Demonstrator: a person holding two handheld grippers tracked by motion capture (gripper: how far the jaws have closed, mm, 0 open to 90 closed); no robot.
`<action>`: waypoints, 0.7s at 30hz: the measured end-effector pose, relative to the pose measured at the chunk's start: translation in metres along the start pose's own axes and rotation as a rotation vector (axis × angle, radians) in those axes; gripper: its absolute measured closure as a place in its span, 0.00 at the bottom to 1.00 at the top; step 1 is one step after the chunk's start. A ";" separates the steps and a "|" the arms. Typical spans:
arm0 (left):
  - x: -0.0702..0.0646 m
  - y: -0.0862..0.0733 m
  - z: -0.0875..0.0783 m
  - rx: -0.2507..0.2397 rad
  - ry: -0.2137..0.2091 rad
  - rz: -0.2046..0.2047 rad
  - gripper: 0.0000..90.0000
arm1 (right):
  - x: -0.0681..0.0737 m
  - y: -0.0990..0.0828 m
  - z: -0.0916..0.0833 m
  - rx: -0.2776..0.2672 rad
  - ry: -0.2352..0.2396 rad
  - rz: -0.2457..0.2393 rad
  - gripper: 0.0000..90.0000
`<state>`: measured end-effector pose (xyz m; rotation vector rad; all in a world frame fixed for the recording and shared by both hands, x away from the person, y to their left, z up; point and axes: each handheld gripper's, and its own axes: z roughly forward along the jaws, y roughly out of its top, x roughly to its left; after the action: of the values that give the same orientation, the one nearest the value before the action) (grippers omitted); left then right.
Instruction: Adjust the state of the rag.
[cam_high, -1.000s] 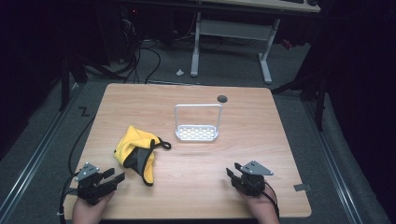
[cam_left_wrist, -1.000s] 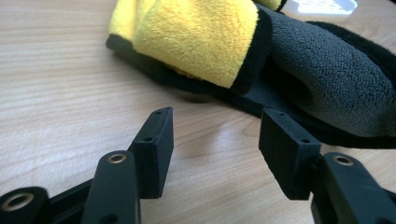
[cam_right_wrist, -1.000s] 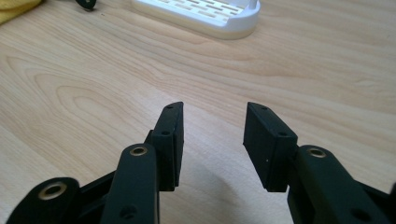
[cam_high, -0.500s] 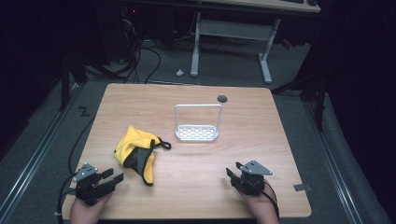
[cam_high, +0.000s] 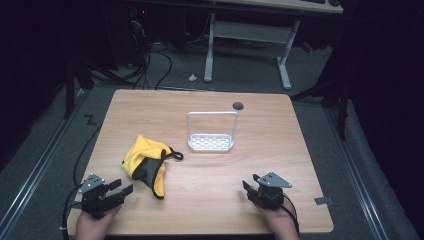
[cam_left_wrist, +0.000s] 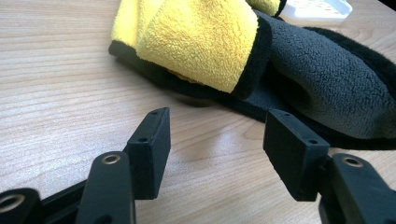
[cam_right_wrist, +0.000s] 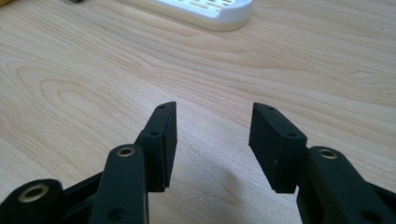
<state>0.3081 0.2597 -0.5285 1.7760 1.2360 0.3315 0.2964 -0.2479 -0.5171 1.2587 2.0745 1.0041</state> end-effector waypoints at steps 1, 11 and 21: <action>0.000 0.000 0.000 0.000 0.001 0.001 0.47 | 0.000 0.000 0.000 0.002 0.000 0.000 0.58; 0.001 0.011 -0.005 -0.035 -0.002 -0.037 0.65 | 0.000 0.000 0.001 0.010 -0.003 0.008 0.58; -0.014 0.030 -0.010 -0.128 0.081 0.048 1.00 | 0.000 0.000 0.003 0.013 0.002 0.002 0.58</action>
<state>0.3133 0.2511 -0.4953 1.6983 1.2025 0.5038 0.2983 -0.2476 -0.5187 1.2670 2.0850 0.9950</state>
